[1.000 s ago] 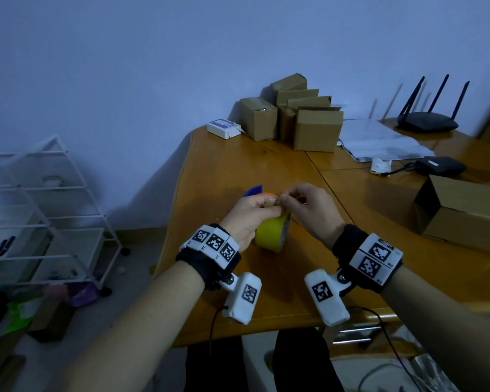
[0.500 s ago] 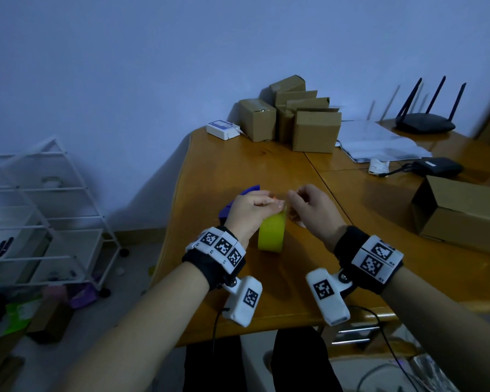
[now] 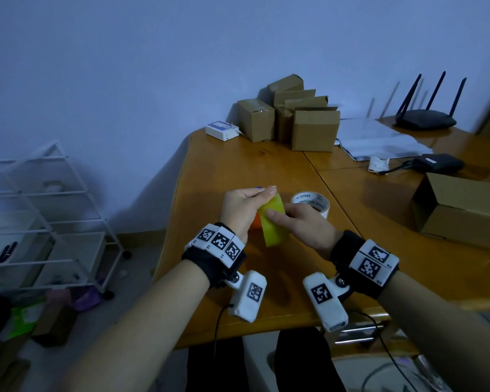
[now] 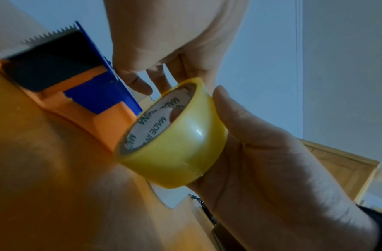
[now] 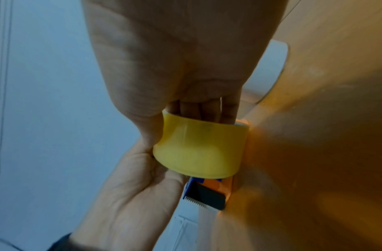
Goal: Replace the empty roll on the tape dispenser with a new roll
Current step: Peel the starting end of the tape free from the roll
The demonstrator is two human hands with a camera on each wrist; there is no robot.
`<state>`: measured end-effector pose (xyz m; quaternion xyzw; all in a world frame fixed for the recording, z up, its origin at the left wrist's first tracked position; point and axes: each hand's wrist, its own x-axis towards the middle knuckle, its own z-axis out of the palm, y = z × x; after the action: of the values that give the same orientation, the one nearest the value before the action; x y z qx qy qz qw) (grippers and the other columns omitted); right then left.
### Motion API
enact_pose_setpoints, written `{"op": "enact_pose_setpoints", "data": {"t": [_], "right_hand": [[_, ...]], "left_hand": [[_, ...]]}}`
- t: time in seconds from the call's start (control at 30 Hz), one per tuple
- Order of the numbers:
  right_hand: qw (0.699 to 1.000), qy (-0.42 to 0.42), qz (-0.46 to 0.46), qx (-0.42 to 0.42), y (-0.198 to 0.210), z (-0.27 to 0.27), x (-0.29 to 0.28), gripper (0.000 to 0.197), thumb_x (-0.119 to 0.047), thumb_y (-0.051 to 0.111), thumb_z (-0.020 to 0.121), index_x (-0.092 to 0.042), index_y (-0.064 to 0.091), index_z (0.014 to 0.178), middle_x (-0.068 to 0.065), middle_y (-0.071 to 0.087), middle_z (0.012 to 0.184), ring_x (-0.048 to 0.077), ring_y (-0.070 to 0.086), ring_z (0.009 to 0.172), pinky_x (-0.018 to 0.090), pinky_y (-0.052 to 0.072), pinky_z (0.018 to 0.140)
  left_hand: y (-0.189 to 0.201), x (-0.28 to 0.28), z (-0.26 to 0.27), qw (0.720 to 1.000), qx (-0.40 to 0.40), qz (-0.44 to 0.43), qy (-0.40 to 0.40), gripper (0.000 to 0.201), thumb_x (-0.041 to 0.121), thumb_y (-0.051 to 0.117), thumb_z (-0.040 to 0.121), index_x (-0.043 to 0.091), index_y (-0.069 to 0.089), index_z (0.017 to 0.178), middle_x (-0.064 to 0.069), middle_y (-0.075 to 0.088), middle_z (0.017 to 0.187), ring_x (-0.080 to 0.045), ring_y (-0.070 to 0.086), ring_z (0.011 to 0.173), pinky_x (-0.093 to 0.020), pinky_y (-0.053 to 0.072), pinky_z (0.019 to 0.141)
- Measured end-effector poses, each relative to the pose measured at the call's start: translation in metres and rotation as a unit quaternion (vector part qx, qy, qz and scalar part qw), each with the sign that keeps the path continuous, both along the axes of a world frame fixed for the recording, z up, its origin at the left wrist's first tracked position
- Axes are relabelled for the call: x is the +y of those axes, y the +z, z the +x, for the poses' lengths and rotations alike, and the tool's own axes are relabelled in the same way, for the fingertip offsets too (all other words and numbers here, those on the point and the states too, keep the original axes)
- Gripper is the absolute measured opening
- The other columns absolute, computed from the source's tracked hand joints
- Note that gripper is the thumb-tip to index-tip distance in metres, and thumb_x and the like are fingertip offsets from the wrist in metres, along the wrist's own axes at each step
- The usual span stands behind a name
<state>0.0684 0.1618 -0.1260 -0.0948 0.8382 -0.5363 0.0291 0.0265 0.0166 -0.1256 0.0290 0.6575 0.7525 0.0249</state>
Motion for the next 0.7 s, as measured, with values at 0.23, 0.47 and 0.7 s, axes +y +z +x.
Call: {"op": "enact_pose_setpoints", "data": {"t": [0.23,0.47,0.7], "right_hand": [[0.999,-0.005,0.02,0.026,0.006,-0.002,0.0,0.041,-0.042,0.055,0.097,-0.003,0.069,0.1,0.022,0.071,0.094,0.041,0.066,0.083,0.05,0.053,0.075],[0.997,-0.077,0.014,0.028,0.002,-0.007,0.012,0.036,-0.039,0.054,0.098,-0.009,0.066,0.082,0.012,0.067,0.078,0.018,0.061,0.066,0.029,0.046,0.06],[0.997,-0.047,-0.052,0.033,0.003,-0.001,0.011,0.022,-0.033,0.057,0.097,-0.018,0.067,0.084,-0.002,0.068,0.074,0.0,0.061,0.06,0.015,0.046,0.056]], "left_hand": [[0.0,-0.002,-0.001,0.999,-0.016,0.032,-0.007,0.044,0.036,0.084,0.068,0.006,0.077,0.098,-0.015,0.076,0.1,-0.031,0.068,0.106,-0.051,0.052,0.098],[0.012,0.01,0.011,0.997,0.027,-0.011,-0.071,0.016,0.022,0.072,0.087,0.009,0.078,0.095,-0.004,0.077,0.097,-0.008,0.069,0.1,-0.023,0.049,0.094],[0.026,0.008,0.002,0.997,0.035,0.028,-0.055,0.009,0.015,0.07,0.089,0.007,0.073,0.091,-0.015,0.075,0.096,-0.027,0.073,0.094,-0.03,0.058,0.086]]}}
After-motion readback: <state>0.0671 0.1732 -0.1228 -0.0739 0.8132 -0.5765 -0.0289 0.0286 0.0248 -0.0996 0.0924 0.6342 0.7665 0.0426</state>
